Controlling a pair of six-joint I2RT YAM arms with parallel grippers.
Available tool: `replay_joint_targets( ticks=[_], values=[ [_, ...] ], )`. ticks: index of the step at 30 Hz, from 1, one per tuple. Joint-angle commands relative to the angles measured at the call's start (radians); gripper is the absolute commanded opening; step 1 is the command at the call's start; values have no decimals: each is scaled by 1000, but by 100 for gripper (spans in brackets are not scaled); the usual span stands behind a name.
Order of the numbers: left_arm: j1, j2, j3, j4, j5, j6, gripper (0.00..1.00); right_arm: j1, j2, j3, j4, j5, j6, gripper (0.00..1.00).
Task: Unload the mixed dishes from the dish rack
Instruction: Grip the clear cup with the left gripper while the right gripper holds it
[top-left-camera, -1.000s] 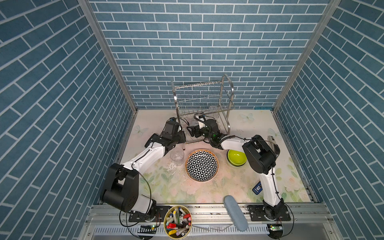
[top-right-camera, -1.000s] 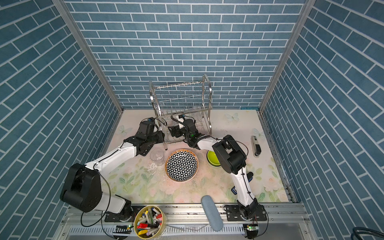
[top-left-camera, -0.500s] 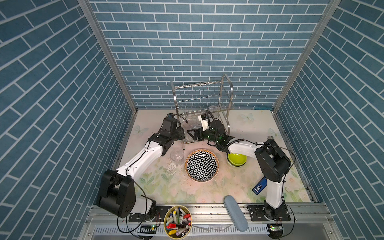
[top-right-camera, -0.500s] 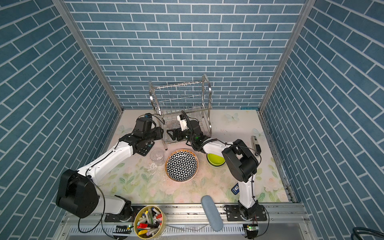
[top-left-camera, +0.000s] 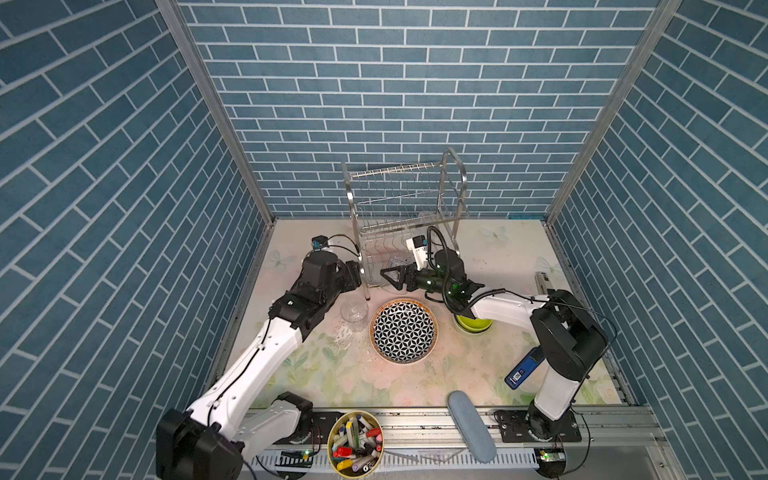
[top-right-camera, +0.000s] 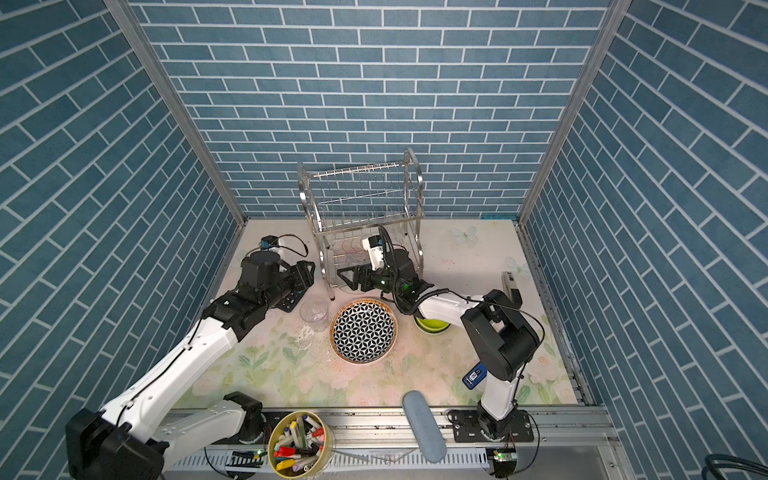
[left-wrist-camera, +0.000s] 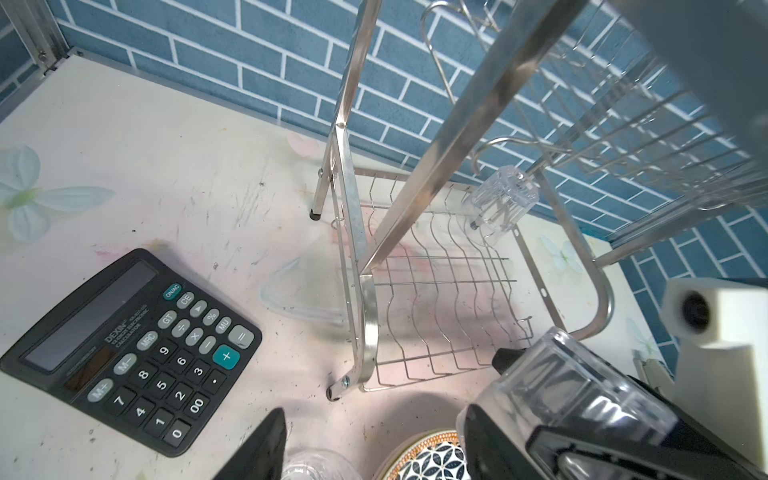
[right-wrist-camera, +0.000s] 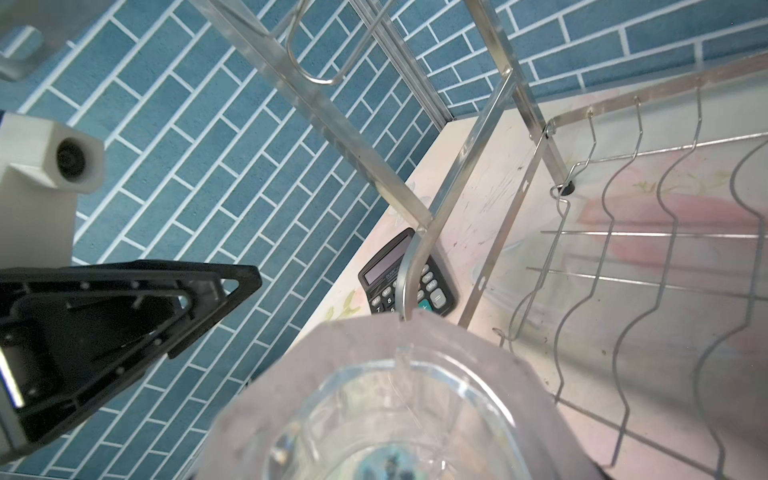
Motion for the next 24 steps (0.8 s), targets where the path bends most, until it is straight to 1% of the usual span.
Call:
replay_joint_targets(
  ticks=[1,6,10,13,16,20,24],
  values=[
    [-62,-45,-32,-34,-35,-38,72,2,-81,-46,134,-27,101,0],
    [-228,-66,-37,-32,-106,-49,76,-4,-159,-120,159,18,178,0],
    [-335,-92,-84,55,-142,-94,79,-26,-213,-195,207,60,283,0],
    [-386,-76,-104,152,-99,-112,81,-54,-232,-240,268,58,379,0],
    [-428,-28,-111,271,-47,-118,84,-84,-245,-280,329,46,465,0],
    [-461,34,-104,400,9,-124,88,-112,-251,-314,389,39,536,0],
    [-469,106,-101,506,54,-149,91,-136,-234,-304,446,6,601,0]
  ],
)
